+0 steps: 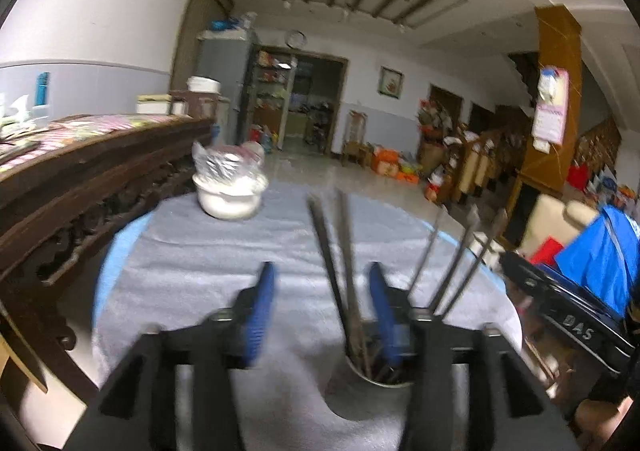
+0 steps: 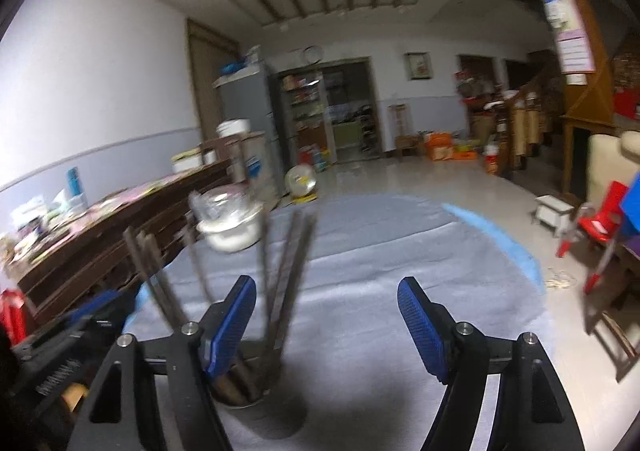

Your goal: Organize utensils

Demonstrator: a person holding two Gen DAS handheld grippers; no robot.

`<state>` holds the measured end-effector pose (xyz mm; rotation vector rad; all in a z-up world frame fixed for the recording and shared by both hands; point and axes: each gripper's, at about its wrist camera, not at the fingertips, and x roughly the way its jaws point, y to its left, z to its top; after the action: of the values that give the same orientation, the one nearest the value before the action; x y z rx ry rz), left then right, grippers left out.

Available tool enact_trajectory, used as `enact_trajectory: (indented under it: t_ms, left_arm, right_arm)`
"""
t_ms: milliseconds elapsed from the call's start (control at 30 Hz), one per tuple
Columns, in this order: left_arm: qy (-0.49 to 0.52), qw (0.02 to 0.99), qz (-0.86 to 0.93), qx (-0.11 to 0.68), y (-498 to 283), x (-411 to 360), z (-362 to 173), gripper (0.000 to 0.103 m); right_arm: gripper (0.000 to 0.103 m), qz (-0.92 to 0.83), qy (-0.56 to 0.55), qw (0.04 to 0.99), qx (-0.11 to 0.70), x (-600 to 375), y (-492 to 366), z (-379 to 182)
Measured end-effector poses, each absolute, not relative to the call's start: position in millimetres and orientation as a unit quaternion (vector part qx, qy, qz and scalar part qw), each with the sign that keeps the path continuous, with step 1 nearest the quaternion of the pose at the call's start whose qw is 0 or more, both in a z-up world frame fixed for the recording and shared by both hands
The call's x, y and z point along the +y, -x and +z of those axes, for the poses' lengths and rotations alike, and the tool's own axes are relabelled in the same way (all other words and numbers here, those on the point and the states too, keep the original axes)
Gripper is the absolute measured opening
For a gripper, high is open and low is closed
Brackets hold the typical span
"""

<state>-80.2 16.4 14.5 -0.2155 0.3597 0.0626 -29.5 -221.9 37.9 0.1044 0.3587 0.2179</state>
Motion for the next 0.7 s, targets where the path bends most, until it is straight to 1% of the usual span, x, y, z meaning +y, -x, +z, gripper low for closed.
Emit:
enact_trajectory:
  t_ms: [33, 67, 133, 167, 300, 500, 700]
  left_arm:
    - [0.11, 0.978, 0.042, 0.17, 84.5, 21.3, 18.2, 0.068]
    - [0.11, 0.979, 0.058, 0.161, 89.0, 25.5, 22.3, 0.073]
    - [0.113, 0.977, 0.082, 0.163, 92.3, 32.5, 28.6, 0.08]
    - [0.113, 0.976, 0.088, 0.167, 92.1, 34.5, 29.7, 0.082]
    - [0.099, 0.965, 0.11, 0.215, 85.1, 38.0, 27.0, 0.083]
    - [0.055, 0.955, 0.102, 0.273, 85.3, 21.4, 17.0, 0.084]
    - [0.038, 0.945, 0.111, 0.304, 90.4, 13.2, 13.6, 0.085]
  right_arm:
    - [0.077, 0.099, -0.052, 0.979, 0.173, -226.4, 34.1, 41.3]
    - [0.078, 0.087, -0.05, 0.981, 0.169, -229.7, 37.9, 43.7]
    - [0.081, 0.067, -0.045, 0.984, 0.162, -237.2, 47.2, 48.8]
    - [0.084, 0.062, -0.042, 0.984, 0.16, -239.2, 51.3, 50.6]
    - [0.086, 0.063, -0.023, 0.984, 0.166, -241.5, 69.5, 52.9]
    - [0.086, 0.113, 0.011, 0.971, 0.21, -229.2, 89.8, 45.2]
    - [0.086, 0.13, 0.031, 0.962, 0.24, -218.9, 106.7, 35.9]
